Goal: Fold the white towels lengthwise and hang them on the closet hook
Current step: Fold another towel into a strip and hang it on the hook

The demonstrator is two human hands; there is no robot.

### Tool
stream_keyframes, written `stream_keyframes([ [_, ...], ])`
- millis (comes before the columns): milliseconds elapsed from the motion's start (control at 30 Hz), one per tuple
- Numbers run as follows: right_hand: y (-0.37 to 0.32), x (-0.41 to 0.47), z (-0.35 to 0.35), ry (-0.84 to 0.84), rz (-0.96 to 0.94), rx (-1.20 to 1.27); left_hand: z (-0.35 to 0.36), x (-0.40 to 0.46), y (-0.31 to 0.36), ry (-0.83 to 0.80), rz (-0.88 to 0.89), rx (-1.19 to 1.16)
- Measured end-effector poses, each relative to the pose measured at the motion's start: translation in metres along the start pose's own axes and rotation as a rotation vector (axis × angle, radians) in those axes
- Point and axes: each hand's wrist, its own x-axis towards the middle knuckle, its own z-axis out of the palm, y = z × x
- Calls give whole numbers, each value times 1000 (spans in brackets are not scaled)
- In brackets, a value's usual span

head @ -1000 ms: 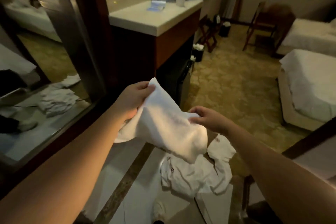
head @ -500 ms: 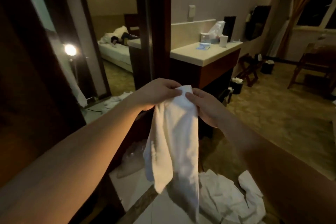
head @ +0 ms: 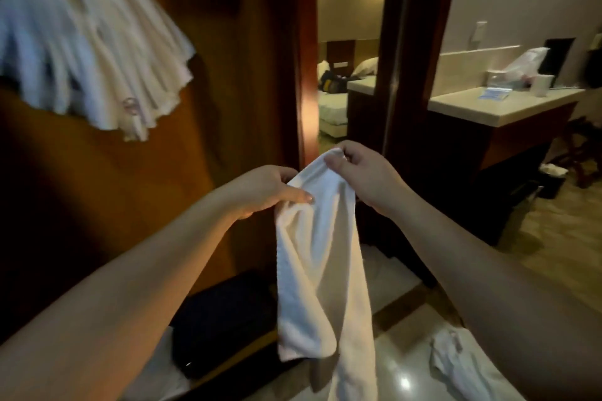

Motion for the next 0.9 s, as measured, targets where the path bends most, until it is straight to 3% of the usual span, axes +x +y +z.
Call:
stream_keyframes([
  [200, -77, -7, 104, 55, -117, -24, -78, -96, -107, 272, -183, 62],
  [367, -117, -2, 141, 150, -116, -29, -121, -154, -172, 487, -318, 154],
  [600, -120, 21, 140, 260, -76, -58, -177, -234, -225, 489, -433, 279],
  [767, -99, 34, 146, 243, 8, -102, -207, -278, -233, 667, -291, -157],
  [900, -85, 43, 152, 199, 49, -159, -218, -296, -228, 712, -170, -513],
])
